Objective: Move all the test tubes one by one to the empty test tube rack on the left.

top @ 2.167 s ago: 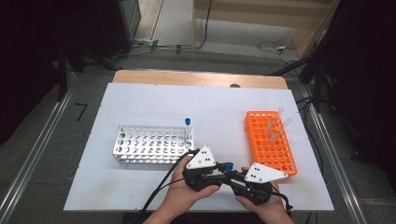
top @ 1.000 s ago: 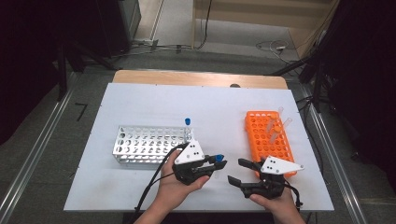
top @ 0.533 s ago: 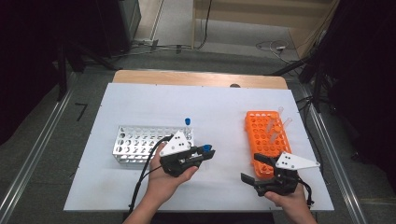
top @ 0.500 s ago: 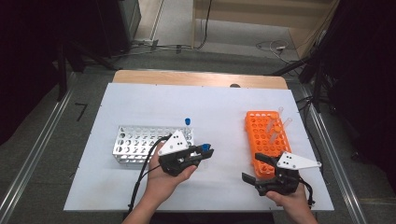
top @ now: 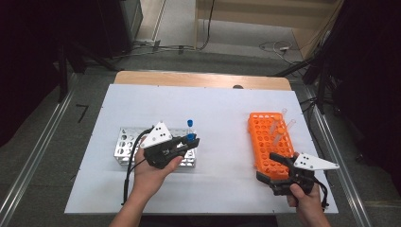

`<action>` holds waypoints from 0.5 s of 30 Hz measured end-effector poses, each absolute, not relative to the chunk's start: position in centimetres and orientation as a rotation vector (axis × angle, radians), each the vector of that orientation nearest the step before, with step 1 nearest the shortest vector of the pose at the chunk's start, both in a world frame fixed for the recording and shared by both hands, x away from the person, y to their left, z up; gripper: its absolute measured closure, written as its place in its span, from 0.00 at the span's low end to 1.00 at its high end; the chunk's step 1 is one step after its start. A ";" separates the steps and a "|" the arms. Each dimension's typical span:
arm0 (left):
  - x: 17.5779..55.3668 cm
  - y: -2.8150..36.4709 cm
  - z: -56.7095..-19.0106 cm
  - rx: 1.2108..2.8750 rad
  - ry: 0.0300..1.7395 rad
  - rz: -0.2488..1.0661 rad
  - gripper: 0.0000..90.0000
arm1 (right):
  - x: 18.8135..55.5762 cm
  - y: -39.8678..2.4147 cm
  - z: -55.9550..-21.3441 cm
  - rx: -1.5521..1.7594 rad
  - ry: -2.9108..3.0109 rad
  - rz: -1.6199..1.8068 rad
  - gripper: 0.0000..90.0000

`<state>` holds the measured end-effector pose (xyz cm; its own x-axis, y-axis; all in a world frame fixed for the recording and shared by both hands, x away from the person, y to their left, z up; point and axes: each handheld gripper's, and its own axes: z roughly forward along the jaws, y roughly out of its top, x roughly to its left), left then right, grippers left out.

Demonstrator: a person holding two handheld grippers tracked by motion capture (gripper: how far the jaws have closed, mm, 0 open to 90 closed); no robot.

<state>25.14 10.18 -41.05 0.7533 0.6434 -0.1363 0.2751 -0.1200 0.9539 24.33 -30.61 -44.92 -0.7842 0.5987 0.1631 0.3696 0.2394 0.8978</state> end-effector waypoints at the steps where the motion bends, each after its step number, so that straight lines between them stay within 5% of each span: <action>1: 25.2 10.4 -41.0 1.705 0.737 0.372 0.86 | 24.4 -30.9 -44.9 0.915 2.290 1.570 0.08; 15: 26.3 12.9 -39.8 1.674 0.793 0.450 0.86 | 25.0 -33.6 -45.2 0.993 2.223 1.536 0.08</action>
<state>26.30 12.94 -39.81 0.6956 0.7088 -0.1170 0.2626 -0.0994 0.9598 25.04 -33.59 -45.18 -0.7317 0.6622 0.1614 0.3853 0.2066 0.8993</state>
